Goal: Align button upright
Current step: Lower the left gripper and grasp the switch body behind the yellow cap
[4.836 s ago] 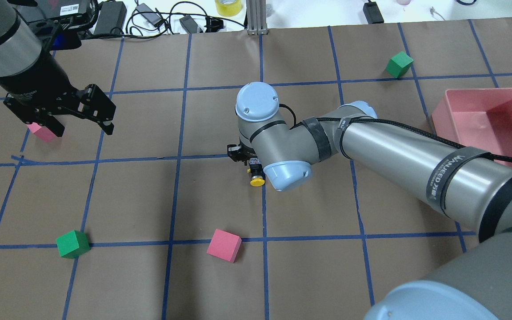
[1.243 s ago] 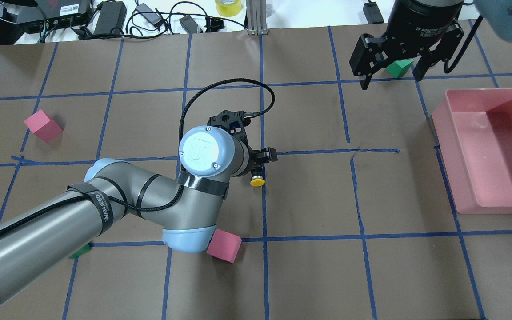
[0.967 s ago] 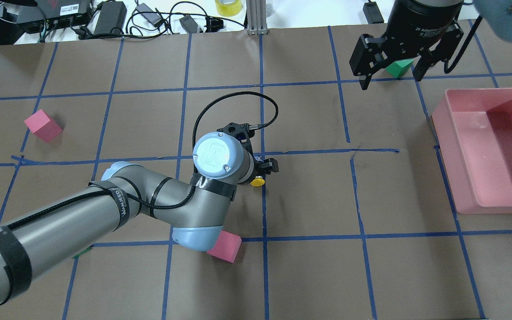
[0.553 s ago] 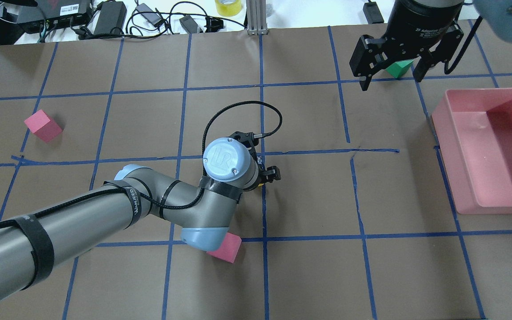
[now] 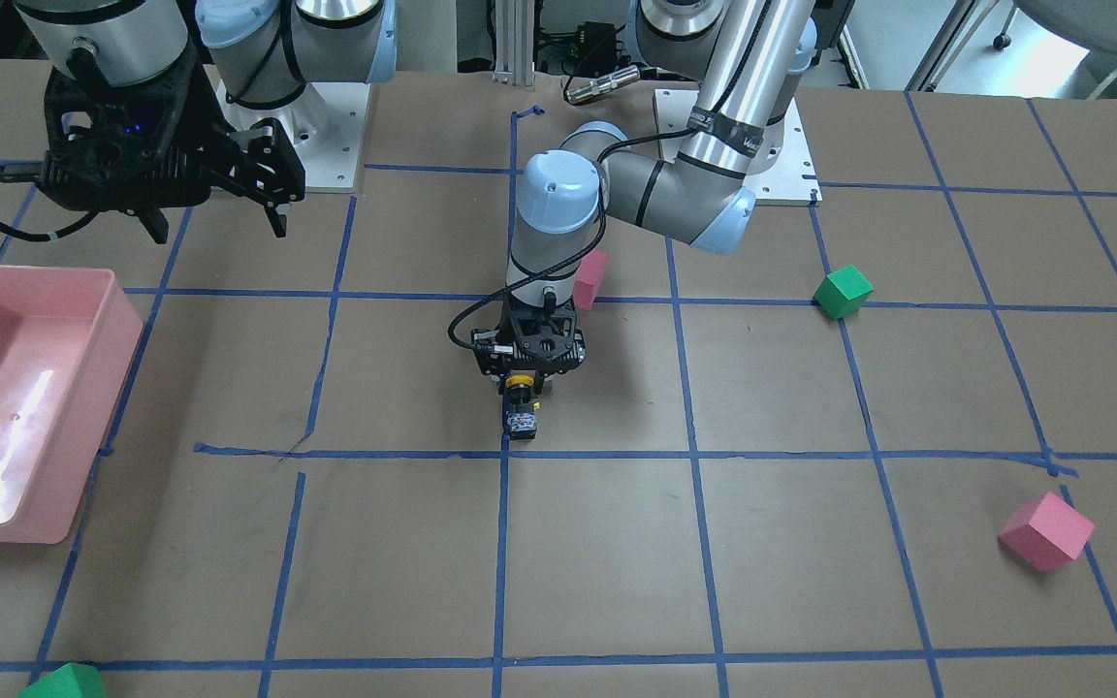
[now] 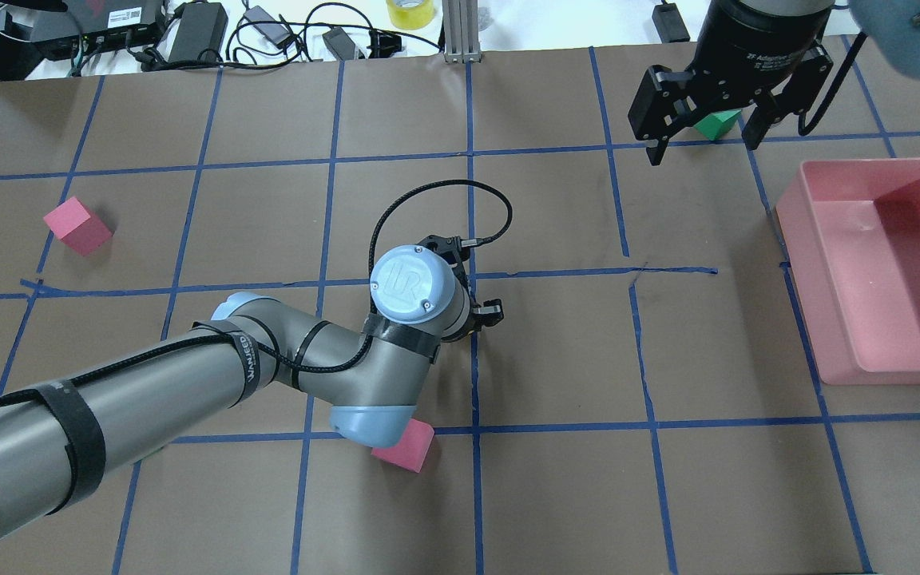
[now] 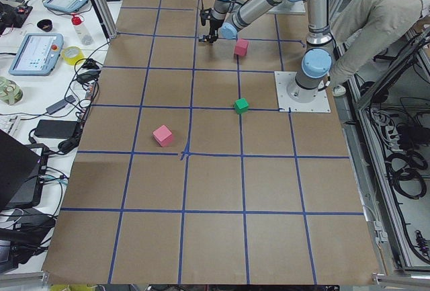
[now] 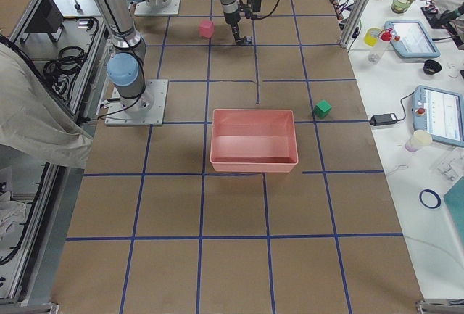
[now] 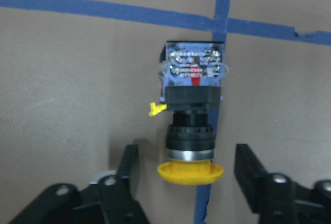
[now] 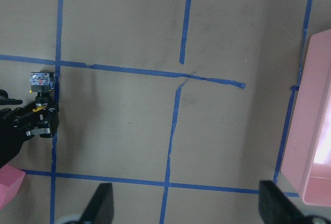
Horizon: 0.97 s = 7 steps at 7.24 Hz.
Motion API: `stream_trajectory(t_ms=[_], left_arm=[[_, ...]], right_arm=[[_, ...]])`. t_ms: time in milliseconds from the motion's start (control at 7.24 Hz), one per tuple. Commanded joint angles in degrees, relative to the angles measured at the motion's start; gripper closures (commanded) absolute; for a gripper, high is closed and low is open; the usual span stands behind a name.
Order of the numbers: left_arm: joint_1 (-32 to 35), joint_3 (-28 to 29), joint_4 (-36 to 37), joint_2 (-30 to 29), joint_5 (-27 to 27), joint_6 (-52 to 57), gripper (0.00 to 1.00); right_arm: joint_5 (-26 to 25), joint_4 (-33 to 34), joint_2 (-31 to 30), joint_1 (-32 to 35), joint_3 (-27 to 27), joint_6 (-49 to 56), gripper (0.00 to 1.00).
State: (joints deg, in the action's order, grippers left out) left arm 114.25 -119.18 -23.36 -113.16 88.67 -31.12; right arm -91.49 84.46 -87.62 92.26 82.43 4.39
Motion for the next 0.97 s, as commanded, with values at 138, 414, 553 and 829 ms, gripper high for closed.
stream_trajectory(t_ms=[138, 414, 553, 829], left_arm=[[0.0, 2.5, -1.2, 1.1, -2.8, -3.9, 1.00], [-0.4, 11.0, -18.1, 2.3, -4.9, -14.0, 1.00], [-2.0, 15.0, -27.1, 2.4, -8.7, -23.1, 1.00], [-12.1, 16.3, -32.3, 2.7, -24.3, -34.1, 1.00]], right_arm=[[0.0, 0.0, 0.0, -0.1, 0.0, 0.0, 0.00], [0.0, 0.0, 0.0, 0.0, 0.0, 0.0, 0.00], [0.0, 0.0, 0.0, 0.0, 0.0, 0.0, 0.00], [-0.1, 0.0, 0.0, 0.0, 0.0, -0.1, 0.00]])
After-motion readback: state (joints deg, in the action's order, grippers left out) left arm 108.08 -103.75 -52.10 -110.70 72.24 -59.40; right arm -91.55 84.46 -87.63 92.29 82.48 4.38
